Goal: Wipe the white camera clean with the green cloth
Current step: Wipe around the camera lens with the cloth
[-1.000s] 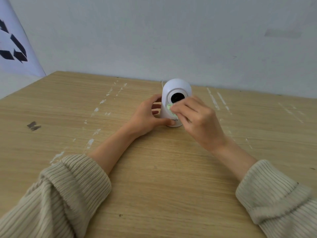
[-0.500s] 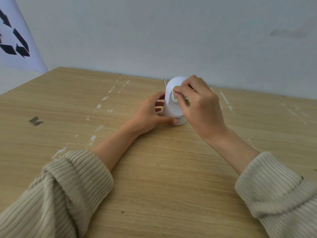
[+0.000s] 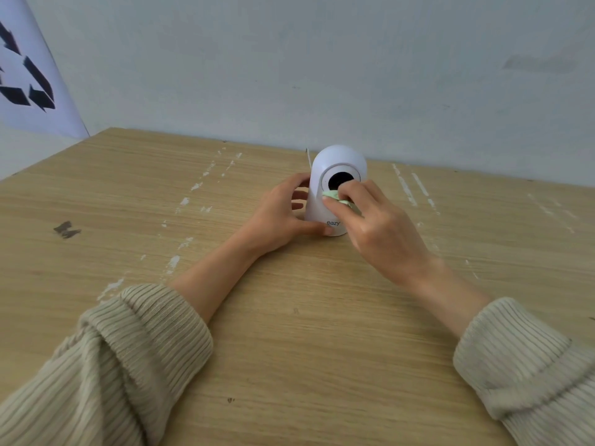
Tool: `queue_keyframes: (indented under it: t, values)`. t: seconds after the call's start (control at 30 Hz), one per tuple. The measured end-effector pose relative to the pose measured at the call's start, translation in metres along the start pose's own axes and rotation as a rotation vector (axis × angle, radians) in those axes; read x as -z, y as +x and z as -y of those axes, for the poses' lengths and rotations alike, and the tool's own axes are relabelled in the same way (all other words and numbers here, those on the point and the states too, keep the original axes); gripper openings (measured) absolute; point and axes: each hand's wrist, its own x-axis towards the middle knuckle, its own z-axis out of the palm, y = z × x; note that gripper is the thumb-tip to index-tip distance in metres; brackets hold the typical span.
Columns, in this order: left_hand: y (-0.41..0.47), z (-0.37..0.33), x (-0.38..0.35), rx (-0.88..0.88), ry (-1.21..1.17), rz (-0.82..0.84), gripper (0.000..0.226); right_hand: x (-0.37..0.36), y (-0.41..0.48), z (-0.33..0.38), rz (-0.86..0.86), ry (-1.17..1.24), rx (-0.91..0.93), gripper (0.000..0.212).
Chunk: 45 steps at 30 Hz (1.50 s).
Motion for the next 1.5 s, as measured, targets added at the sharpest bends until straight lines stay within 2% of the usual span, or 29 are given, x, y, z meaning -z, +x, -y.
queue_keyframes:
  t: [0.13, 0.33, 0.47, 0.63, 0.73, 0.97, 1.5]
  values:
    - [0.0, 0.001, 0.0, 0.003, 0.008, 0.005, 0.091, 0.001, -0.012, -0.015, -0.005, 0.017, 0.0, 0.023]
    - [0.0, 0.0, 0.001, 0.014, 0.005, 0.009, 0.09, 0.015, -0.026, -0.035, -0.084, 0.093, -0.11, 0.012]
    - [-0.001, -0.001, 0.0, 0.025, -0.016, 0.001, 0.085, 0.01, -0.021, -0.025, -0.07, 0.105, -0.004, 0.021]
    - [-0.001, -0.001, -0.001, 0.027, -0.051, -0.003, 0.082, 0.0, -0.004, -0.013, 0.003, 0.085, 0.046, 0.02]
    - [-0.001, 0.0, -0.001, 0.019, -0.043, -0.003, 0.086, 0.0, -0.011, -0.019, 0.019, 0.079, 0.004, 0.018]
    - [0.001, 0.003, -0.001, 0.018, -0.039, -0.003, 0.092, 0.015, -0.001, -0.02, -0.148, 0.146, -0.08, 0.02]
    - [0.0, 0.002, -0.001, 0.018, -0.07, 0.0, 0.086, 0.012, 0.001, -0.021, -0.04, 0.125, -0.047, 0.029]
